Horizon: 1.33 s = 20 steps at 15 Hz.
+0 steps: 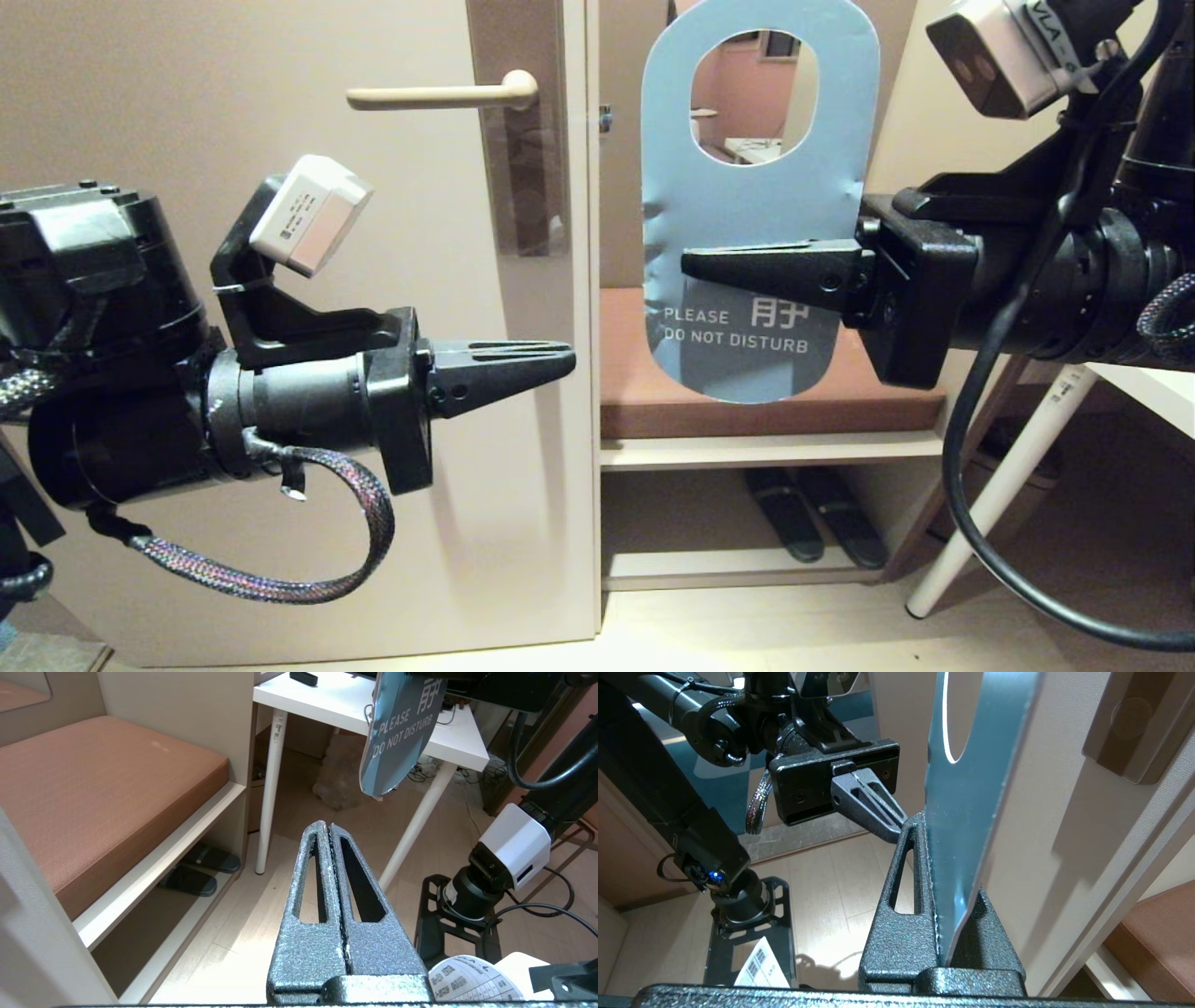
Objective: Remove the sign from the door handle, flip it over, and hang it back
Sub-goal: Hand it to the other hand
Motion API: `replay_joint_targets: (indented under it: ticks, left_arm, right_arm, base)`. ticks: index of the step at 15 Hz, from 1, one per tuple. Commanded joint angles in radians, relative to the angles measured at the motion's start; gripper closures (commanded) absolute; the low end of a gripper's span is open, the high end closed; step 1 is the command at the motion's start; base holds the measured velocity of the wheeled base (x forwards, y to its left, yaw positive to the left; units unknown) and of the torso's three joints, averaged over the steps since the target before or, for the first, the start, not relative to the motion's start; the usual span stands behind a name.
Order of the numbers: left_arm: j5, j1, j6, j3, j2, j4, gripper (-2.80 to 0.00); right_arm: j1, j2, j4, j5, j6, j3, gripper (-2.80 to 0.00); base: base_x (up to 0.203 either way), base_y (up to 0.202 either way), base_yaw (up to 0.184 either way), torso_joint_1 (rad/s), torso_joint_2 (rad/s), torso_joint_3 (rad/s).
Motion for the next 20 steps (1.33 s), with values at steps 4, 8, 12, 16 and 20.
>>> replay_joint_targets:
  ticks: [4,8,12,16,20]
  left_arm:
    - [-0.003,-0.001,0.017,0.006,0.012,-0.056,-2.80]
    - [-0.003,-0.015,0.021,0.030,0.019,-0.138,-2.80]
    - [-0.003,-0.042,0.021,0.034,0.044,-0.190,-2.80]
    - [-0.003,-0.058,0.016,0.053,0.063,-0.241,-2.80]
    - [-0.003,-0.085,0.013,0.059,0.062,-0.241,-2.80]
  right_arm:
    - [0.012,-0.002,-0.002,0.004,0.000,0.004,0.00]
    - [0.029,-0.001,0.000,0.004,0.002,0.003,0.00]
    - [0.071,0.013,-0.002,0.004,0.002,-0.006,0.00]
    - [0.096,0.022,-0.005,0.006,0.002,-0.013,0.00]
    - [0.104,0.051,-0.086,0.018,0.006,-0.008,0.00]
  base:
    - [0.000,0.000,0.000,0.000,0.00,0.000]
    - [0.000,0.000,0.000,0.000,0.00,0.000]
    - [0.000,0.000,0.000,0.000,0.00,0.000]
    - [0.000,0.000,0.000,0.000,0.00,0.000]
    - [0.000,0.000,0.000,0.000,0.00,0.000]
